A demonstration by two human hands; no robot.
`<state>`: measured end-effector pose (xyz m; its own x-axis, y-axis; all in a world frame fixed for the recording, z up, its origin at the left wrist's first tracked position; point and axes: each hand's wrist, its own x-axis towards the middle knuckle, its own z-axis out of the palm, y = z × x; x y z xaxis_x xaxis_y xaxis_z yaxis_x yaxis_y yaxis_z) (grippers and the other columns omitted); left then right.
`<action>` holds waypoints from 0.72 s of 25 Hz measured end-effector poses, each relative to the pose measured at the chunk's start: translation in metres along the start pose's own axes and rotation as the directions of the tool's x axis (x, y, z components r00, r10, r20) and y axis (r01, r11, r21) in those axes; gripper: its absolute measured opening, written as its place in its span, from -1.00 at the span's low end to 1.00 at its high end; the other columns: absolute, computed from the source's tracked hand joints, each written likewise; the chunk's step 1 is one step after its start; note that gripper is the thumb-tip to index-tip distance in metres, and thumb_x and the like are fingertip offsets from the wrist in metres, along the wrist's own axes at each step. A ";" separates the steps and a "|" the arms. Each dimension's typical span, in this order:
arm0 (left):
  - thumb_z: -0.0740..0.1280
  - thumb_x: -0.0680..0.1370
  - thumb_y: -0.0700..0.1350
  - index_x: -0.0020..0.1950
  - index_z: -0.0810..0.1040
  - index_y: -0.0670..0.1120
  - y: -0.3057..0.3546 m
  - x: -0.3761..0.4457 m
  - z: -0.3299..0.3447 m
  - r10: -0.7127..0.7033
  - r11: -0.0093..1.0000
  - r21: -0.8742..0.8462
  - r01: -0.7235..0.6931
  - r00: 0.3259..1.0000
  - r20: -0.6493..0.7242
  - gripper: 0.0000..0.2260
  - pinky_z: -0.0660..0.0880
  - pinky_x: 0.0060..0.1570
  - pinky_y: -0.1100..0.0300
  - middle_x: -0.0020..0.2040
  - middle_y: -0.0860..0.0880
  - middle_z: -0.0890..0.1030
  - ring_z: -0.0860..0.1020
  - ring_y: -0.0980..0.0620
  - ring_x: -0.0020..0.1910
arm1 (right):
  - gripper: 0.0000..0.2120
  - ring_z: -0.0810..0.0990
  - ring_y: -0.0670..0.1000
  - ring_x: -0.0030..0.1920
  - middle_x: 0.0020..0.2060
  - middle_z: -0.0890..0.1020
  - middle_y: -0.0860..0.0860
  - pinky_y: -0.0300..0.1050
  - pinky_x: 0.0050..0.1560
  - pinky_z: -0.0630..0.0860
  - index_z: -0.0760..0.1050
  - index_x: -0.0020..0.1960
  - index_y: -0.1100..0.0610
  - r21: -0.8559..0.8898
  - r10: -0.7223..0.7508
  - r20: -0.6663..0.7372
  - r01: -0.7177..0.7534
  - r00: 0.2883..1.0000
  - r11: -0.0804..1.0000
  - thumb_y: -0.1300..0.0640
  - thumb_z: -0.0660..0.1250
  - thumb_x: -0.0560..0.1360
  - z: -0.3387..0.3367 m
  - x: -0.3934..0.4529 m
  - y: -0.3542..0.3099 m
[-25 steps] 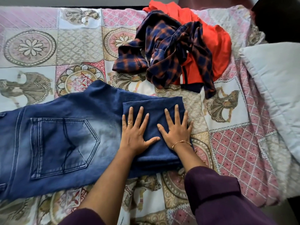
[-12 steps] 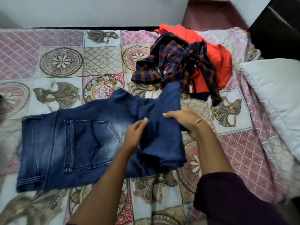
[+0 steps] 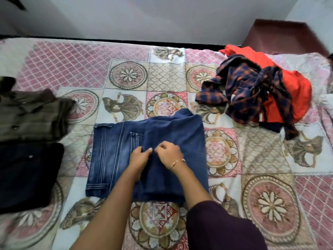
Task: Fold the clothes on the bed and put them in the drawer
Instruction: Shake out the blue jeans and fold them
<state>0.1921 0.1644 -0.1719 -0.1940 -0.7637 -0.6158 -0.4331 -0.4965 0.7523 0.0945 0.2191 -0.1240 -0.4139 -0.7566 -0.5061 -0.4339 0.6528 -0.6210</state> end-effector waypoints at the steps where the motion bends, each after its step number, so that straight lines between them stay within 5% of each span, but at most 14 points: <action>1: 0.30 0.56 -0.08 0.21 0.46 -0.21 -0.007 -0.001 -0.001 0.078 0.988 0.139 -0.066 0.994 -0.082 -0.71 0.48 0.12 -0.01 0.16 -0.27 0.56 0.55 -0.21 0.11 | -0.70 0.31 0.07 0.35 0.32 0.43 0.02 -0.02 0.27 0.27 0.46 0.24 -0.01 -0.116 -0.013 -0.154 -0.005 0.988 0.993 -0.01 0.19 0.53 0.003 0.001 0.010; 3: 0.29 0.56 -0.08 0.37 0.31 -0.19 -0.011 -0.012 0.008 0.357 0.835 0.508 -0.209 0.910 -0.211 -0.57 0.41 0.14 -0.05 0.26 -0.28 0.47 0.47 -0.27 0.19 | -0.54 0.07 0.04 0.48 0.48 0.15 -0.02 0.13 0.39 0.07 0.21 0.45 -0.11 -0.389 -0.057 -0.256 -0.049 0.965 0.920 -0.11 0.10 0.57 0.008 0.002 0.034; 5: 0.29 0.50 0.03 0.42 0.28 -0.15 -0.025 -0.015 0.022 0.713 0.464 0.793 -0.396 0.698 -0.069 -0.45 0.31 0.23 -0.15 0.38 -0.27 0.34 0.33 -0.28 0.32 | -0.47 -0.15 0.03 0.52 0.53 -0.11 -0.09 0.31 0.40 -0.13 -0.09 0.51 -0.19 -0.548 -0.051 -0.171 -0.052 0.984 0.835 -0.20 -0.04 0.59 0.016 0.002 0.058; 7: 0.16 0.47 0.18 0.39 0.38 -0.09 -0.041 -0.004 0.029 0.771 0.199 0.858 -0.473 0.617 0.161 -0.43 0.14 0.32 -0.24 0.45 -0.23 0.28 0.15 -0.29 0.42 | -0.46 -0.27 0.03 0.51 0.51 -0.25 -0.11 0.39 0.37 -0.25 -0.25 0.49 -0.22 -0.584 -0.044 -0.129 -0.040 0.991 0.811 -0.22 -0.11 0.59 0.021 0.008 0.071; 8: 0.11 0.46 0.23 0.38 0.42 -0.07 -0.045 0.002 0.029 0.744 0.181 0.857 -0.483 0.637 0.202 -0.41 0.08 0.35 -0.26 0.48 -0.21 0.26 0.07 -0.30 0.44 | -0.46 -0.32 0.03 0.50 0.50 -0.30 -0.12 0.39 0.36 -0.28 -0.29 0.48 -0.22 -0.584 -0.046 -0.122 -0.034 0.991 0.811 -0.22 -0.13 0.59 0.023 0.012 0.075; 12: -0.13 0.43 0.43 0.51 0.15 0.00 -0.053 0.010 0.028 0.621 0.255 0.826 -0.502 0.740 0.258 -0.22 -0.32 0.39 -0.14 0.52 -0.06 -0.13 -0.29 -0.26 0.46 | -0.44 -0.38 0.01 0.48 0.48 -0.36 -0.13 0.37 0.35 -0.35 -0.34 0.46 -0.23 -0.584 -0.036 -0.126 -0.045 0.991 0.810 -0.26 -0.15 0.57 0.026 0.021 0.082; 15: -0.17 0.42 0.48 0.52 0.08 -0.01 -0.048 0.003 0.028 0.626 0.306 0.819 -0.485 0.751 0.211 -0.18 -0.15 0.44 -0.13 0.56 -0.08 -0.06 -0.13 -0.29 0.49 | -0.39 -0.33 0.01 0.50 0.50 -0.28 -0.13 0.32 0.39 -0.29 -0.23 0.49 -0.23 -0.547 -0.064 -0.174 -0.042 0.983 0.836 -0.36 -0.20 0.50 0.026 0.020 0.088; 17: 0.13 0.48 0.34 0.49 0.23 -0.11 -0.034 -0.006 0.025 0.618 0.602 0.700 -0.384 0.779 -0.104 -0.27 0.28 0.31 -0.08 0.47 -0.17 0.24 0.28 -0.25 0.37 | -0.29 -0.20 0.07 0.52 0.53 -0.15 -0.03 0.28 0.41 -0.10 -0.08 0.52 -0.15 -0.441 -0.041 -0.307 -0.104 0.951 0.891 -0.40 -0.16 0.44 0.024 0.018 0.088; 18: 0.26 0.48 0.25 0.44 0.30 -0.16 -0.025 -0.006 0.024 0.481 0.786 0.552 -0.278 0.836 -0.265 -0.33 0.39 0.19 -0.05 0.37 -0.17 0.35 0.40 -0.21 0.26 | -0.27 -0.08 0.13 0.51 0.53 -0.06 0.06 0.25 0.39 0.03 -0.02 0.53 -0.09 -0.369 -0.002 -0.382 -0.150 0.924 0.917 -0.40 -0.03 0.46 0.022 0.018 0.088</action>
<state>0.1831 0.1914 -0.1928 -0.1376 -0.9864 -0.0902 -0.7722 0.0498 0.6334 0.0664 0.2619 -0.2005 -0.6869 -0.6866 -0.2380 -0.6312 0.7260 -0.2728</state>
